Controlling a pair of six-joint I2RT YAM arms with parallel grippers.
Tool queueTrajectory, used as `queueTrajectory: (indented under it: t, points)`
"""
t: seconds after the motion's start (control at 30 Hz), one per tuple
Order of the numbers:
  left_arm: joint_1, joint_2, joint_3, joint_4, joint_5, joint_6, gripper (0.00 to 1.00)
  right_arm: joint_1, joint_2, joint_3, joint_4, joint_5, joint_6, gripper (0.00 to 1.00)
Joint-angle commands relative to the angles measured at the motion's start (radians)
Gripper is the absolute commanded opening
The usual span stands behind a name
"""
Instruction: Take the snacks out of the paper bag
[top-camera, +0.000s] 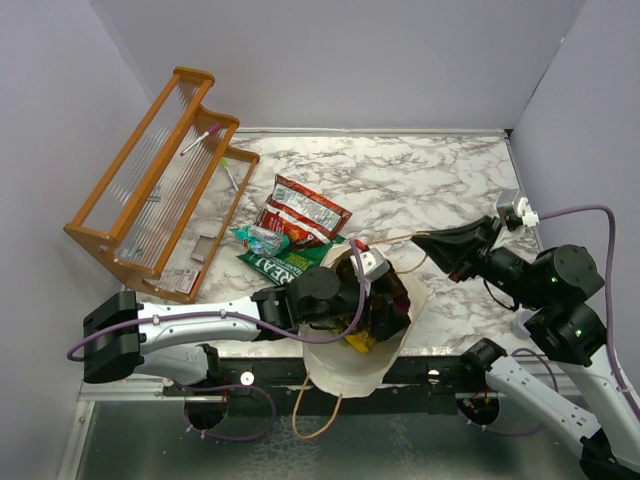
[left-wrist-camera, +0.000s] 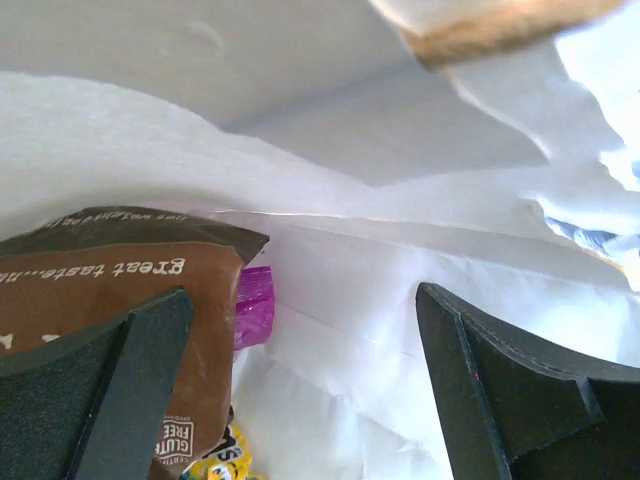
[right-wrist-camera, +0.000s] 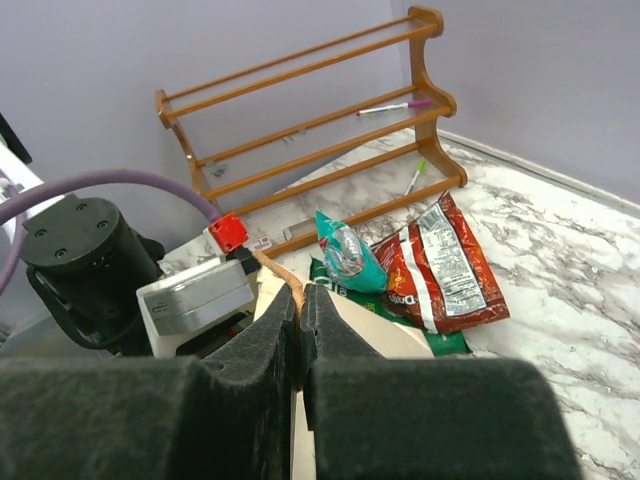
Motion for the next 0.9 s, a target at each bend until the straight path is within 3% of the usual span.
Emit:
queueTrajectory:
  t: [0.0, 0.1, 0.23, 0.4, 0.53, 0.63, 0.73, 0.8, 0.87]
  points:
    - [0.028, -0.047, -0.072, 0.306, 0.156, 0.102, 0.98, -0.007, -0.023, 0.065, 0.119, 0.019, -0.02, 0.02]
    - [0.02, -0.017, 0.027, 0.111, 0.082, 0.28, 0.92, -0.007, -0.017, 0.062, 0.126, -0.103, -0.038, 0.02]
    - [0.003, 0.016, 0.098, -0.075, -0.121, 0.501, 0.91, -0.007, -0.029, 0.06, 0.104, -0.105, -0.055, 0.02]
    - [-0.009, 0.047, 0.095, -0.103, -0.279, 0.686, 0.98, -0.008, -0.04, 0.048, 0.106, -0.045, -0.066, 0.02]
    - [-0.009, 0.04, 0.117, -0.1, -0.285, 0.538, 0.97, -0.007, -0.033, 0.057, 0.085, 0.001, -0.073, 0.02]
    - [-0.009, 0.013, 0.057, -0.018, -0.186, 0.389, 0.91, -0.007, -0.038, 0.056, 0.068, 0.027, -0.081, 0.02]
    - [-0.009, 0.01, -0.017, 0.056, -0.218, 0.255, 0.73, -0.007, -0.048, 0.043, 0.068, 0.032, -0.088, 0.02]
    - [-0.009, 0.017, -0.07, 0.132, -0.253, 0.193, 0.67, -0.007, -0.049, 0.037, 0.065, 0.03, -0.088, 0.02]
    - [-0.009, 0.034, -0.097, 0.188, -0.285, 0.171, 0.72, -0.007, -0.053, 0.031, 0.065, 0.028, -0.088, 0.02]
